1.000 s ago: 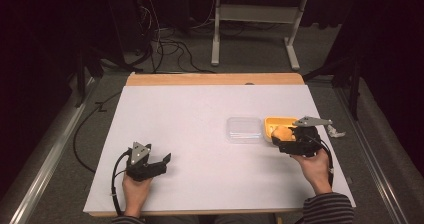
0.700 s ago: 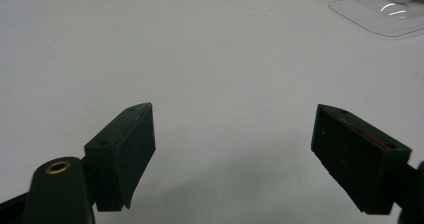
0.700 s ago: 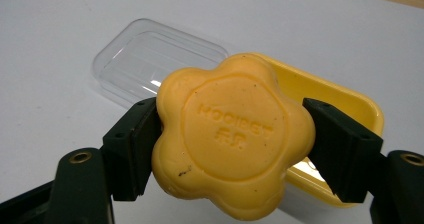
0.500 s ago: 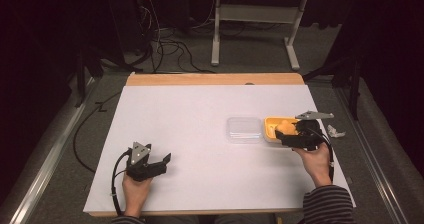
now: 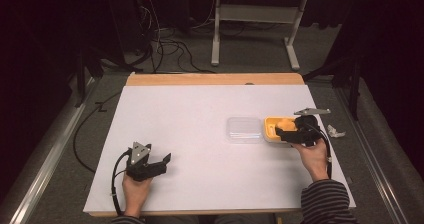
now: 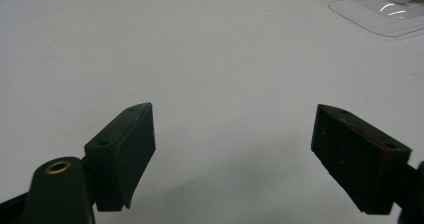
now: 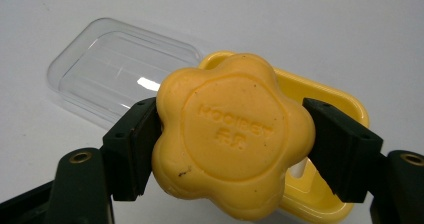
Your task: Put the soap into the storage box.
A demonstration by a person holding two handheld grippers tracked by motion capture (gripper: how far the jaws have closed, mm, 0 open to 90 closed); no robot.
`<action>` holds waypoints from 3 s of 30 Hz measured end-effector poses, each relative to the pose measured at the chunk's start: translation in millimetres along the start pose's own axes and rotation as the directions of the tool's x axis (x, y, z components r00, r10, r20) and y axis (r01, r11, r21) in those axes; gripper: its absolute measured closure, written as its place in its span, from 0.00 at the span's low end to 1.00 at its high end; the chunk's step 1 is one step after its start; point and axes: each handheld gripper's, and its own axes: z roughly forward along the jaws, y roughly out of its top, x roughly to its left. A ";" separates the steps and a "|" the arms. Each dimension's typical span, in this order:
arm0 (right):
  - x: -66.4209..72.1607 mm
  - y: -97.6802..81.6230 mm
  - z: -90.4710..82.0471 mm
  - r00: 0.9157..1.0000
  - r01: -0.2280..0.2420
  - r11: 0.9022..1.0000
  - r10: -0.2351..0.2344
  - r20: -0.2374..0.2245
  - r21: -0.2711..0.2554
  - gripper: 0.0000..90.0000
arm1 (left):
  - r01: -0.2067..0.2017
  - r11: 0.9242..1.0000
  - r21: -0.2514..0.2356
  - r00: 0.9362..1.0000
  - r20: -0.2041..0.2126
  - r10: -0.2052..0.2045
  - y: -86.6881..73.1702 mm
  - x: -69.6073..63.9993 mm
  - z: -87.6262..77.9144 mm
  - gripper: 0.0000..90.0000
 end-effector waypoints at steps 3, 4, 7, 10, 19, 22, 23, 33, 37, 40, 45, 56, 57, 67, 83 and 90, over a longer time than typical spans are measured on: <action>-1.3 1.5 3.9 1.000 -0.002 1.000 0.002 0.007 0.010 0.30 | 0.000 1.000 0.001 1.000 0.000 0.000 0.0 0.0 0.0 0.20; -1.7 2.0 5.0 1.000 -0.004 1.000 0.003 0.012 0.015 0.30 | -0.001 1.000 0.001 1.000 0.000 0.001 0.0 0.1 -0.1 0.20; -2.3 3.1 8.9 1.000 -0.007 1.000 0.006 0.017 0.022 0.30 | 0.001 1.000 0.000 1.000 0.001 -0.001 0.0 0.1 0.0 0.20; -2.8 3.6 13.3 1.000 -0.009 0.999 0.008 0.025 0.033 0.30 | 0.000 1.000 0.000 1.000 0.001 0.000 0.0 0.2 0.0 0.20; -4.8 4.7 25.3 0.999 -0.014 0.998 0.011 0.047 0.060 0.30 | 0.000 1.000 -0.001 1.000 0.003 0.000 0.0 0.3 -0.2 0.20; -5.0 5.0 28.9 0.999 -0.017 0.998 0.013 0.053 0.067 0.30 | 0.000 1.000 -0.001 1.000 0.003 0.000 -0.1 0.3 -0.3 0.20; -5.3 5.0 30.1 0.998 -0.018 0.997 0.015 0.055 0.069 0.30 | 0.001 1.000 -0.002 1.000 0.003 -0.001 -0.1 0.3 -0.3 0.20; -10.0 4.2 39.6 0.996 -0.043 0.996 0.037 0.076 0.083 0.30 | 0.000 1.000 -0.002 1.000 0.004 0.000 -0.1 0.4 -0.5 0.20; -10.9 3.8 42.3 0.996 -0.047 0.995 0.040 0.081 0.088 0.30 | 0.001 1.000 -0.003 1.000 0.004 0.000 -0.1 0.3 -0.5 0.20; -11.1 3.4 44.8 0.996 -0.049 0.994 0.041 0.085 0.094 0.30 | 0.000 1.000 -0.003 1.000 0.004 0.000 -0.1 0.4 -0.5 0.20; -10.8 3.2 48.2 0.995 -0.050 0.993 0.040 0.094 0.104 0.30 | 0.001 1.000 -0.003 1.000 0.004 -0.001 -0.1 0.5 -0.6 0.20; -12.7 1.4 53.7 0.992 -0.072 0.990 0.058 0.110 0.123 0.30 | 0.002 1.000 -0.005 1.000 0.004 -0.002 -0.2 0.4 -0.7 0.20; -12.9 1.1 54.1 0.992 -0.075 0.990 0.062 0.110 0.116 0.29 | 0.001 1.000 -0.005 1.000 0.004 -0.001 -0.2 0.3 -0.7 0.20; -14.5 1.2 45.3 0.991 -0.086 0.994 0.078 0.108 0.067 0.32 | 0.001 1.000 -0.005 1.000 0.004 -0.001 -0.2 0.3 -0.7 0.20; -11.4 0.4 30.1 0.995 -0.067 0.998 0.066 0.080 0.011 0.33 | 0.001 1.000 -0.005 1.000 0.004 -0.001 -0.2 0.4 -0.9 0.20; -11.4 -2.1 23.5 0.996 -0.069 0.998 0.069 0.062 -0.011 0.33 | 0.001 1.000 -0.006 1.000 0.005 -0.001 -0.2 0.3 -0.8 0.20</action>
